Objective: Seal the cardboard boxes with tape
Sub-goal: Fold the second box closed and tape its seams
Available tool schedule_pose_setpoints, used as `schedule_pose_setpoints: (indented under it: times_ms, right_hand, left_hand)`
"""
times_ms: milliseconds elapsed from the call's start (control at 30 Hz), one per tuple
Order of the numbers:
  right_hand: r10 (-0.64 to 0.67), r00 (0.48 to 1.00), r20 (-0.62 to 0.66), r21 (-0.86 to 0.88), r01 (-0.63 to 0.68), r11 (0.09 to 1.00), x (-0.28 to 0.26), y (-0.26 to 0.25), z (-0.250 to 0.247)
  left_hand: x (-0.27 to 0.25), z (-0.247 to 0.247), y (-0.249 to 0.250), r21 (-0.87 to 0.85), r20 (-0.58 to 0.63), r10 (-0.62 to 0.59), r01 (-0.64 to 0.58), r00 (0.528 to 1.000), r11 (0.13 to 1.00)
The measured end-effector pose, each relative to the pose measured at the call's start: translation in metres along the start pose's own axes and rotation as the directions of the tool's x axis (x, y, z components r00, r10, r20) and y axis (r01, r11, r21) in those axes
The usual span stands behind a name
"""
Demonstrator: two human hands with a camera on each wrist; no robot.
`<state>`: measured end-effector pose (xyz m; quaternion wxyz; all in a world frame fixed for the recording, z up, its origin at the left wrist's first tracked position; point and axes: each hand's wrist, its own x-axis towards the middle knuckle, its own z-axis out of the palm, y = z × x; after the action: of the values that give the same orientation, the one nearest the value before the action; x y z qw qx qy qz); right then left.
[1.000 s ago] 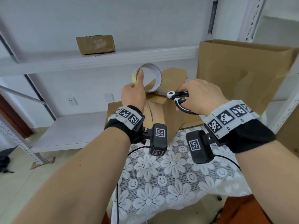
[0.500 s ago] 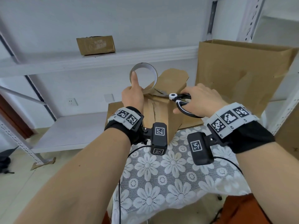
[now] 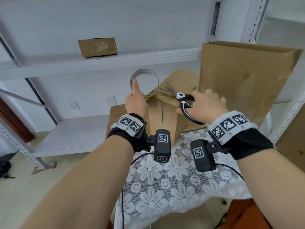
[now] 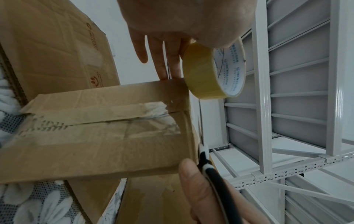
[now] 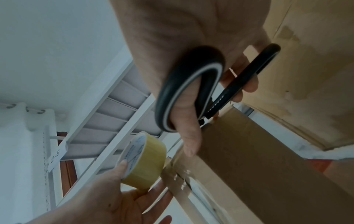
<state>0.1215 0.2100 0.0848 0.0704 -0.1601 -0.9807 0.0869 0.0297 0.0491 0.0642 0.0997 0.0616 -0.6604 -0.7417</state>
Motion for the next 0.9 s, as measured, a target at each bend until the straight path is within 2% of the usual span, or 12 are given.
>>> schedule_pose_setpoints:
  times_ms: [67, 133, 233, 300, 367, 467, 533, 633, 700, 833, 900]
  right_hand:
    - [-0.003, 0.999, 0.048, 0.163, -0.005, 0.987, 0.002, 0.002, 0.001]
    - [-0.036, 0.996, 0.08, 0.365, 0.005, 0.931, 0.004, 0.006, 0.005]
    - [-0.042, 0.997, 0.059, 0.66, -0.007, 0.751, 0.004, 0.009, 0.011]
    - [0.053, 0.998, 0.037, 0.815, -0.061, 0.577, 0.007, 0.011, 0.019]
    - [0.225, 0.974, 0.017, 0.894, -0.115, 0.432, 0.015, 0.017, 0.03]
    - [0.414, 0.91, 0.022, 0.925, -0.175, 0.336, 0.021, 0.03, 0.049]
    - [0.473, 0.879, 0.057, 0.896, -0.254, 0.364, 0.022, 0.039, 0.065]
    - [0.525, 0.844, 0.111, 0.779, -0.402, 0.481, 0.021, 0.055, 0.097]
    - [0.527, 0.835, 0.16, 0.647, -0.492, 0.582, 0.018, 0.061, 0.113]
    - [0.515, 0.824, 0.235, 0.391, -0.565, 0.726, 0.009, 0.071, 0.129]
    - [0.503, 0.832, 0.232, 0.314, -0.554, 0.771, 0.008, 0.075, 0.133]
  left_hand:
    - [-0.001, 0.001, 0.0, -0.008, -0.01, -0.028, 0.028, 1.0, 1.0]
    - [-0.001, 0.0, -0.001, -0.01, -0.028, -0.067, 0.067, 0.997, 0.998]
    - [-0.004, 0.0, -0.002, -0.022, -0.064, -0.099, 0.098, 0.993, 0.995]
    - [-0.005, -0.002, -0.005, -0.044, -0.091, -0.145, 0.142, 0.985, 0.989]
    - [-0.008, -0.004, -0.009, -0.124, -0.131, -0.232, 0.217, 0.964, 0.968]
    - [-0.013, -0.009, -0.018, -0.257, -0.139, -0.411, 0.368, 0.901, 0.894]
    - [-0.019, -0.014, -0.029, -0.319, -0.108, -0.499, 0.445, 0.86, 0.837]
    - [-0.028, -0.025, -0.052, -0.393, -0.028, -0.603, 0.546, 0.797, 0.74]
    - [-0.03, -0.033, -0.07, -0.382, -0.009, -0.655, 0.602, 0.756, 0.701]
    - [-0.026, -0.045, -0.1, -0.232, 0.001, -0.719, 0.7, 0.695, 0.675]
    - [-0.025, -0.052, -0.107, -0.06, 0.003, -0.715, 0.714, 0.699, 0.698]
